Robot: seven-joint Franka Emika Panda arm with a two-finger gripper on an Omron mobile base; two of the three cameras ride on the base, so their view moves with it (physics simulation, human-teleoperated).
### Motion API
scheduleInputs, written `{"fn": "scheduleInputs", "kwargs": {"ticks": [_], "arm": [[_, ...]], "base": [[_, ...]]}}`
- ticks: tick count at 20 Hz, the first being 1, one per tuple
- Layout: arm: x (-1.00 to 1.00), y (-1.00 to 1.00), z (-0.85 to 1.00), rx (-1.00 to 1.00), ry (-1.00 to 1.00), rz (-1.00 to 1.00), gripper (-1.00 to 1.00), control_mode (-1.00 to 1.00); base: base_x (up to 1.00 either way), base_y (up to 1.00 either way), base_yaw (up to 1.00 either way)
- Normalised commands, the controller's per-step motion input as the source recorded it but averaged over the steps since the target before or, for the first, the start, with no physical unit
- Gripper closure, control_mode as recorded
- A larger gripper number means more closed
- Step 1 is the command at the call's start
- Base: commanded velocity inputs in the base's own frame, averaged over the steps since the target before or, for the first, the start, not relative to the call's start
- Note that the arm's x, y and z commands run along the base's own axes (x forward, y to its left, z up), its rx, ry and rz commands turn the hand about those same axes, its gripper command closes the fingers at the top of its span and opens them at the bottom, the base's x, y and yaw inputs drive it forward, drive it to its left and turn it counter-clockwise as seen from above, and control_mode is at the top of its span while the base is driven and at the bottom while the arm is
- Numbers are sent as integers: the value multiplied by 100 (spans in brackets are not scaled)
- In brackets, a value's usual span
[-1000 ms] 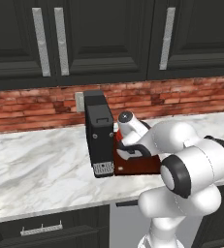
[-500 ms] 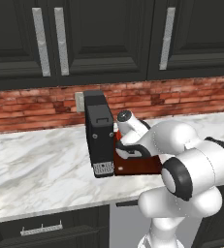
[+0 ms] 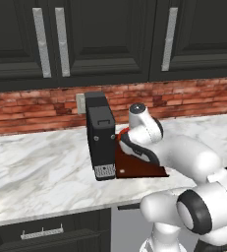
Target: Place the two vegetables and bowl onto the tray for setting up a vegetable dip station.
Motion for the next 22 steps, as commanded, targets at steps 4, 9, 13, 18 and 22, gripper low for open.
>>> {"fn": "scheduleInputs", "kwargs": {"ticks": [4, 9, 13, 18, 22], "arm": [[-36, -40, 22, 18, 1, -24, -100, -100], [-15, -41, 7, 9, 6, -31, -100, -100], [-1, -43, 0, 3, 5, -33, -100, -100], [5, -53, -9, 0, 10, -32, -100, -100], [10, -64, -20, 7, 8, -24, -100, -100]], "base": [[0, 0, 0], [0, 0, 0], [0, 0, 0], [0, 0, 0], [0, 0, 0]]}}
